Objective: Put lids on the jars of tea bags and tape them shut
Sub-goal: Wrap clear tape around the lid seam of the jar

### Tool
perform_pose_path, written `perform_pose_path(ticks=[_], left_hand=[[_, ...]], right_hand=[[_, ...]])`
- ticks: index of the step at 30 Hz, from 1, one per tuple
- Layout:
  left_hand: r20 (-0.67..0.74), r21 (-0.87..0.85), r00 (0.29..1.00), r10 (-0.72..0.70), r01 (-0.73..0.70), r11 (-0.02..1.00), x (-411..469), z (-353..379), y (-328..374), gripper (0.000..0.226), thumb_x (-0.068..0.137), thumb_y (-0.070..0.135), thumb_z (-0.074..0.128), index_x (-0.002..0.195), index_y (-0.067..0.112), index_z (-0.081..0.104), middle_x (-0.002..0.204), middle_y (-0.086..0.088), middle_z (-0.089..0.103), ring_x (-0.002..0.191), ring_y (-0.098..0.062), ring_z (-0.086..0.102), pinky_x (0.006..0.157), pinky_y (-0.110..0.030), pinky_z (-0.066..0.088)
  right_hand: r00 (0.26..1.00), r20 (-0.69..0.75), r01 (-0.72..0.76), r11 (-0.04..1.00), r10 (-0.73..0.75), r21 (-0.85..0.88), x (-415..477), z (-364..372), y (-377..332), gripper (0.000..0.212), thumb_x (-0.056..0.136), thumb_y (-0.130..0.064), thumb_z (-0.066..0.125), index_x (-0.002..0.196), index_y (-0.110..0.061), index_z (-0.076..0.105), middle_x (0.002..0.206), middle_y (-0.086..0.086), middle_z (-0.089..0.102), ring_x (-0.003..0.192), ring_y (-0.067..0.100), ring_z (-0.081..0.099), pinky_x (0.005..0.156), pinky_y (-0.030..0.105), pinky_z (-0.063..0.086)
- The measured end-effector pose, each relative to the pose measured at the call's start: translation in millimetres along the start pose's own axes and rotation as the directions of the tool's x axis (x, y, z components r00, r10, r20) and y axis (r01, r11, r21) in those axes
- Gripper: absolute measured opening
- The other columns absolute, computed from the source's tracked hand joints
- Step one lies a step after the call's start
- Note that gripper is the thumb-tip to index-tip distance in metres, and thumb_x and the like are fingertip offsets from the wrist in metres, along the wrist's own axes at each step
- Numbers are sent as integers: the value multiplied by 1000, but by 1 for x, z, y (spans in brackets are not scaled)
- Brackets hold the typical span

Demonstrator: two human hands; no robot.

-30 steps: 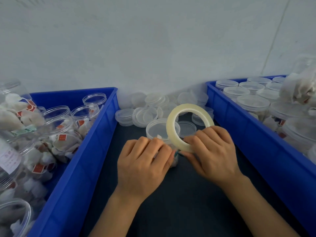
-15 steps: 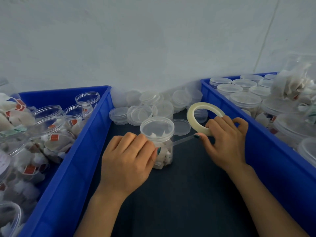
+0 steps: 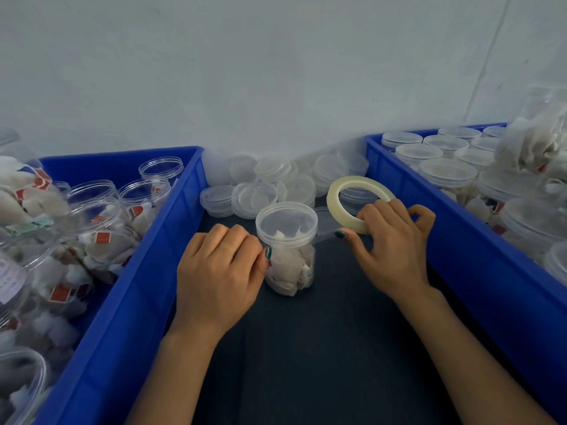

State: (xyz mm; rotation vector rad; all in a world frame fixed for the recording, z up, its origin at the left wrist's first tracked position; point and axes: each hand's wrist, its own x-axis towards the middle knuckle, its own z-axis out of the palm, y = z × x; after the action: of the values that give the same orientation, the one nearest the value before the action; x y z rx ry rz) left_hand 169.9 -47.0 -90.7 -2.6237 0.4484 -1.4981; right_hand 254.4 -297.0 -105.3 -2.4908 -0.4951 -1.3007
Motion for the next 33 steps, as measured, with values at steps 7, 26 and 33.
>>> perform_pose_path(ticks=[7,26,33], left_hand=[[146,-138,969,-199,219,966,-1,12,2,14,95,27,61,91,14,62,92,-2,63,79,-19,55,59,-34,45],[612,-720,717,-333,680,142,16,69,-18,50,87,-11,66,119,27,62,113,24,70,107,0,66,86,-16,54],[542,-658,737,-403,671,342,55,32,-10,81,85,86,16,131,35,60,123,25,61,114,14,54,96,-26,48]], right_hand=[[999,31,-25,999,24,27,3,1,-5,46,95,-57,44,89,-17,66,91,-1,62,90,24,56,83,40,24],[996,81,-51,996,45,76,6,-2,-10,44,95,-57,43,91,-20,67,93,-6,60,92,19,55,84,38,22],[995,86,-64,993,56,99,6,-4,-13,43,95,-57,44,91,-21,66,95,-6,60,94,18,54,84,36,20]])
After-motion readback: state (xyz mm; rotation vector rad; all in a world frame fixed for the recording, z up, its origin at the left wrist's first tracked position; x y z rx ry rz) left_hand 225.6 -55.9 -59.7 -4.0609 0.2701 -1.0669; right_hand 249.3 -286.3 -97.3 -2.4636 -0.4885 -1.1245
